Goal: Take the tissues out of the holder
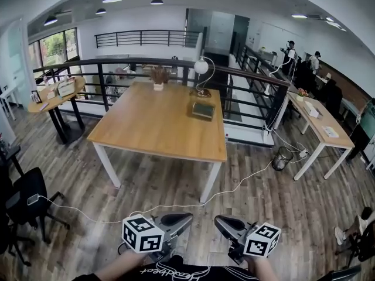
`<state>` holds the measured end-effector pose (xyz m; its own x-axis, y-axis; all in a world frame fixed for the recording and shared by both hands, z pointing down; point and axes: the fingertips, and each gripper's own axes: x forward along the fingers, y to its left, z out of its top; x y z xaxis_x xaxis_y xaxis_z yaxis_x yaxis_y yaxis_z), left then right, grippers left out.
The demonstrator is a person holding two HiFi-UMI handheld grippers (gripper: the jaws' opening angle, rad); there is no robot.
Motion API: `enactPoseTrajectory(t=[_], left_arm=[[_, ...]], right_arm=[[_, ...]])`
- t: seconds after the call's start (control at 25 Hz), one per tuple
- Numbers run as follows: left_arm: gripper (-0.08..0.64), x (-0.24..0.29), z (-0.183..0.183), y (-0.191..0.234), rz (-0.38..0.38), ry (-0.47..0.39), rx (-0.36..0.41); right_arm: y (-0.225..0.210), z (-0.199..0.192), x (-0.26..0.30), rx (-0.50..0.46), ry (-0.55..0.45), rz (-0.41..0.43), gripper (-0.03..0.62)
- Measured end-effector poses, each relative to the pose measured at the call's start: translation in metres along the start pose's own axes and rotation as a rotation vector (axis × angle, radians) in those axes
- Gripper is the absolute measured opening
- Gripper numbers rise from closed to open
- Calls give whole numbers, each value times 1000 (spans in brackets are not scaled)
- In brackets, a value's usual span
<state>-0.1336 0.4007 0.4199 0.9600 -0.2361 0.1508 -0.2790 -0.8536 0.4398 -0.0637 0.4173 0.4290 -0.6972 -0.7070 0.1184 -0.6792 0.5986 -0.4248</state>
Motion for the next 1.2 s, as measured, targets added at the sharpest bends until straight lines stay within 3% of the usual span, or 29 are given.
enactPoseTrajectory(t=[0.28,0.52,0.84,1.2], left_arm=[[14,25,65,118,13,-24,-37],[14,39,114,186,20,-48,-25],[14,66,142,212,-31,-40,26],[14,111,153,240,-24,-10,41]], right_arm=[[-77,50,96,10,38,-14,15],[-117,91,152,-14,34,-14,15],[-151,114,161,-16,-13,-61,15],[-210,135,164,-10,-37,-67,15]])
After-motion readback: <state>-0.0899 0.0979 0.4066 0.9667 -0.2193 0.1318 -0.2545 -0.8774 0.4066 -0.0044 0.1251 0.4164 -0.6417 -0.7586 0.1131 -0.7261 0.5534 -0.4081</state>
